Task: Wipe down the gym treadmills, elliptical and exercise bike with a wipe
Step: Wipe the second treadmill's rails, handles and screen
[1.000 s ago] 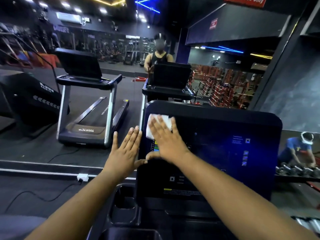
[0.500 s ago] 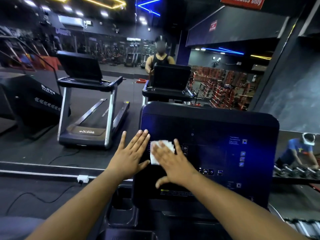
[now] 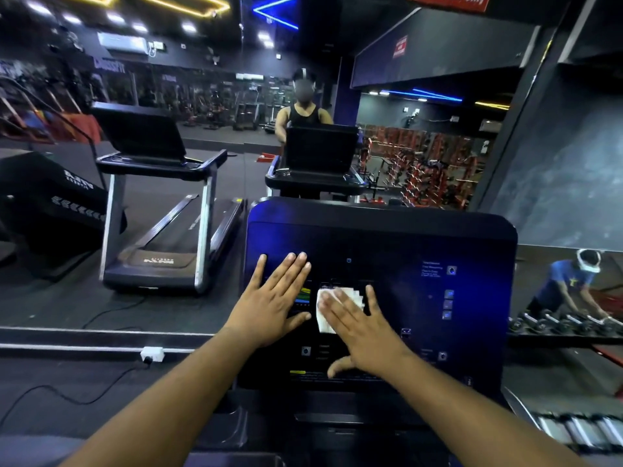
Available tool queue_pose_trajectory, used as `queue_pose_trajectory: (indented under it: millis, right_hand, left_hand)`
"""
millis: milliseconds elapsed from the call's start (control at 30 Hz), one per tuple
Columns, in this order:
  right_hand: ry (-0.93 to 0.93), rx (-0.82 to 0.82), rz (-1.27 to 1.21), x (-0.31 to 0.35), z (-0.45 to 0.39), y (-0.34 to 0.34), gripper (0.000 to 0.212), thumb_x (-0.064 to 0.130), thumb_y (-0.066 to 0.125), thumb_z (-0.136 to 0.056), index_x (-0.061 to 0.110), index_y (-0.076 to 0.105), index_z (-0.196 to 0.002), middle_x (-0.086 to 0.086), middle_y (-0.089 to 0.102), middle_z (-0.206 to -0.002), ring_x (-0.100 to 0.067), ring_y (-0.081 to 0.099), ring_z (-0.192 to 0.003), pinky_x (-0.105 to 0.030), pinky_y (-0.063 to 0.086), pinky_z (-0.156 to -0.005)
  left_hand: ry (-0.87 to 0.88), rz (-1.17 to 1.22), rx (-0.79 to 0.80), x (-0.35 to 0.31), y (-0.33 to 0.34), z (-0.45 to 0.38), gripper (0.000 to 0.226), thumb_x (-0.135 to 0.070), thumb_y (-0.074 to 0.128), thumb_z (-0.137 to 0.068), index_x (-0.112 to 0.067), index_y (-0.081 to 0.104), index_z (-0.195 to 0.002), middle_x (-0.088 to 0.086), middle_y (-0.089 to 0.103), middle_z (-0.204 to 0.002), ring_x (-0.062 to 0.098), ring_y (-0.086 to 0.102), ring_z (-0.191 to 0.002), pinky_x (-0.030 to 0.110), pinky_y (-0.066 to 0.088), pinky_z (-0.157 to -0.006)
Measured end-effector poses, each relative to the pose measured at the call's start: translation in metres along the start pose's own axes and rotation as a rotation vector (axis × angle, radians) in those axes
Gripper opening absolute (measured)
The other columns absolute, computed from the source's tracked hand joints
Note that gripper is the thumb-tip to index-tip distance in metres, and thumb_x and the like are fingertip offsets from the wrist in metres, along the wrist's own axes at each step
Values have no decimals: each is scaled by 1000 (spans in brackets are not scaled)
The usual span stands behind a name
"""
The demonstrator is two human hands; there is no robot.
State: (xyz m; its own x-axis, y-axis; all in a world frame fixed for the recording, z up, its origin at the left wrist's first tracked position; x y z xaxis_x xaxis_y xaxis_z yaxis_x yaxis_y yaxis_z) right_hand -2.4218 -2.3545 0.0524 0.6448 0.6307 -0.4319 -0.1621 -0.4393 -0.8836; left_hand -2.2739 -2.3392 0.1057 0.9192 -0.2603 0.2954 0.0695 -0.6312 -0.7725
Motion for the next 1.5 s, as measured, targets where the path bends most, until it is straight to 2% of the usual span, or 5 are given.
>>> queue_pose_trajectory:
  millis: [267, 800, 1067, 1300, 1500]
  right_hand:
    - [500, -113, -38, -139, 8, -56, 125, 95, 22, -73, 14, -21, -158, -4, -31, -165, -26, -26, -152, -75, -19, -108]
    - [514, -112, -110, -135, 25, -41, 129, 97, 23, -73, 9, -17, -158, -9, -25, -166, -32, -24, -153, -73, -19, -109]
    - [175, -89, -36, -81, 36, -2, 125, 96, 36, -70, 15, 10, -163, -2, -1, -171, -23, 2, -157, -80, 22, -105]
    - [586, -123, -148, -163, 52, -32, 124, 95, 23, -76, 11, -17, -159, -9, -23, -167, -30, -22, -153, -73, -17, -110]
    - [257, 3, -101, -94, 77, 27, 124, 95, 27, -71, 11, 16, -161, -5, 1, -171, -25, 3, -157, -80, 26, -104]
  left_hand:
    - [-12, 8, -19, -31, 0, -24, 91, -69, 38, -96, -12, 15, -163, 6, 3, -172, 22, 4, -158, 65, 6, -123]
    - [-77, -20, -57, -51, 1, -39, 92, -70, 34, -96, -8, 16, -162, 12, 5, -171, 27, 5, -158, 68, 6, -121]
    - [-90, -26, -40, -53, 1, -40, 92, -71, 32, -96, -9, 14, -163, 12, 2, -171, 26, 3, -158, 69, 6, -121]
    - [-70, -41, -37, -74, -3, -61, 93, -71, 36, -96, -9, 15, -163, 10, 3, -171, 24, 3, -158, 73, 6, -118]
    - [8, -21, -52, -100, -1, -71, 88, -68, 41, -96, -16, 18, -163, 6, 5, -172, 22, 5, -158, 71, 6, -119]
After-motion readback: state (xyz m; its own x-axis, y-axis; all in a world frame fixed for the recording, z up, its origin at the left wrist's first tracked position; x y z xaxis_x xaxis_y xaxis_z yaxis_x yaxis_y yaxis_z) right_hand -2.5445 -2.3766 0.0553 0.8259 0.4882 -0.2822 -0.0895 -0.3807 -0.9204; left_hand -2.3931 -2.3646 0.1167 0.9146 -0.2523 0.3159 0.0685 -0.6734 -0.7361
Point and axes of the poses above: each hand's wrist, its own z-axis away from the middle knuckle, its own y-axis out of the palm, x = y × z, the point moved 10 cm from there along -z, towards the middle knuckle
